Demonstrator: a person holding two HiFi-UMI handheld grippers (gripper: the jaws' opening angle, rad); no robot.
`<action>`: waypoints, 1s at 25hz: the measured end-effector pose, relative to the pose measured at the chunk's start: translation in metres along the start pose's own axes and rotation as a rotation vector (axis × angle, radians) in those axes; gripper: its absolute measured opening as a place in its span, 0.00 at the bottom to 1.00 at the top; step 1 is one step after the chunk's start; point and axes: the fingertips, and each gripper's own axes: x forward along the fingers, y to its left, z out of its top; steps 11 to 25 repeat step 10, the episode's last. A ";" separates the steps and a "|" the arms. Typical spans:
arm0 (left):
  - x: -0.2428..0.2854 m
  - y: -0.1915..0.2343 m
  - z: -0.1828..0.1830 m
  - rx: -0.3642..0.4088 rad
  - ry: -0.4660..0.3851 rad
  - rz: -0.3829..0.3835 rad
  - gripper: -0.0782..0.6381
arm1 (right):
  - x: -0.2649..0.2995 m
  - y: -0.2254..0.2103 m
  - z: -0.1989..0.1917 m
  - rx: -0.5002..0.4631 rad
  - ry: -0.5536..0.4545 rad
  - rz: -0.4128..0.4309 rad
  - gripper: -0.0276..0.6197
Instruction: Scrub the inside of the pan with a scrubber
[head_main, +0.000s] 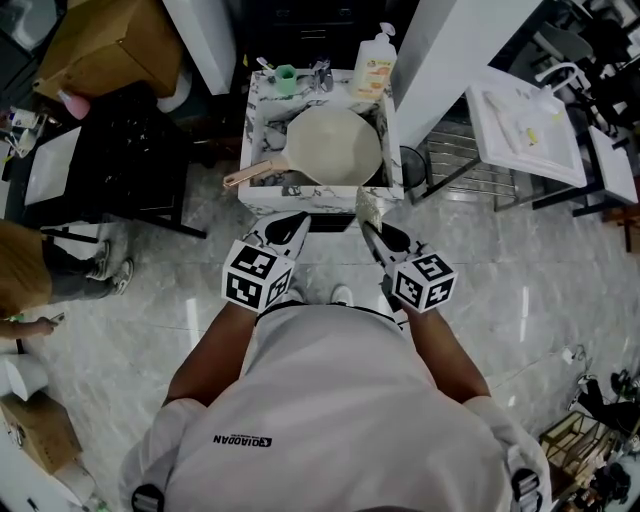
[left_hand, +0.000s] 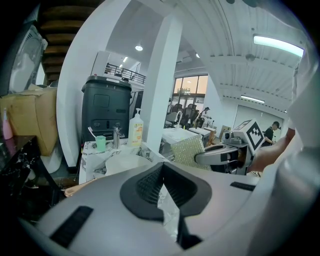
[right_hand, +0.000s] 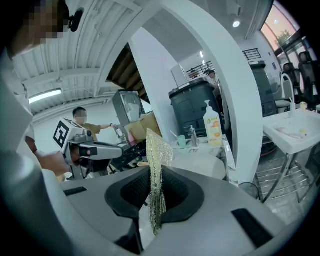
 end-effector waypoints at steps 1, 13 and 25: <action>0.000 0.000 0.001 0.003 -0.001 0.001 0.13 | 0.000 0.000 0.000 -0.002 0.001 0.000 0.16; -0.002 -0.004 0.004 0.008 -0.007 0.003 0.13 | -0.005 0.003 -0.002 -0.015 0.011 0.004 0.15; -0.002 -0.004 0.004 0.008 -0.007 0.003 0.13 | -0.005 0.003 -0.002 -0.015 0.011 0.004 0.15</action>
